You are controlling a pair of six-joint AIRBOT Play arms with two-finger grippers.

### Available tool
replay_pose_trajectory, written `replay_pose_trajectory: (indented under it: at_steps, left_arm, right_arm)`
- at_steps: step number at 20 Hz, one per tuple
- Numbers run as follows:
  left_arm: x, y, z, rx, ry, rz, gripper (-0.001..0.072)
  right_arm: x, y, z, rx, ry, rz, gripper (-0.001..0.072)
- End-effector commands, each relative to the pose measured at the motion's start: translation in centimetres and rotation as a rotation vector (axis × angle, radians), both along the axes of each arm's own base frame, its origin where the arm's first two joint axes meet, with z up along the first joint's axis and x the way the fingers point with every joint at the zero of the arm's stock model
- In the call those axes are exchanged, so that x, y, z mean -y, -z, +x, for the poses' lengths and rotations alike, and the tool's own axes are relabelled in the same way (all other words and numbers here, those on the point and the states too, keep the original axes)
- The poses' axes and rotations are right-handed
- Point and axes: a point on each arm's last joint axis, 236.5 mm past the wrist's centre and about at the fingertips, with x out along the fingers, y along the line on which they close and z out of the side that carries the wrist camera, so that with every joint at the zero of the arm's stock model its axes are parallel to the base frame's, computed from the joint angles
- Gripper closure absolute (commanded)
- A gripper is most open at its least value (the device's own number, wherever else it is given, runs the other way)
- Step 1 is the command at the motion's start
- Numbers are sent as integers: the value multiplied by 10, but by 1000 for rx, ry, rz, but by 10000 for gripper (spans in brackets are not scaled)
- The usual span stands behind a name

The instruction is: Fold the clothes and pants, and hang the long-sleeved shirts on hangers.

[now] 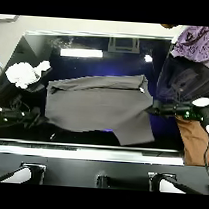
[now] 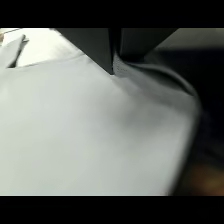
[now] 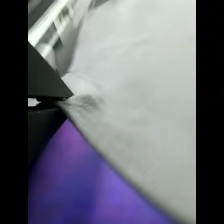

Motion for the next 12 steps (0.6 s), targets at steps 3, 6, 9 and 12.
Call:
replay_pose_trajectory:
  at_steps: [3, 6, 9, 12]
  left_arm:
    - [-26, -166, 111, 406, -14, 189, 692]
    - [-80, -307, 136, 650, -147, 461, 692]
    - [-106, -443, 105, 878, -313, 644, 691]
    - [-100, -518, 42, 1026, -397, 721, 692]
  right_arm:
    - [-4, -156, 91, 440, 31, -208, 685]
    - [17, -294, 103, 731, 114, -313, 685]
    - [39, -409, 65, 975, 217, -441, 684]
    - [54, -484, -8, 1150, 329, -525, 684]
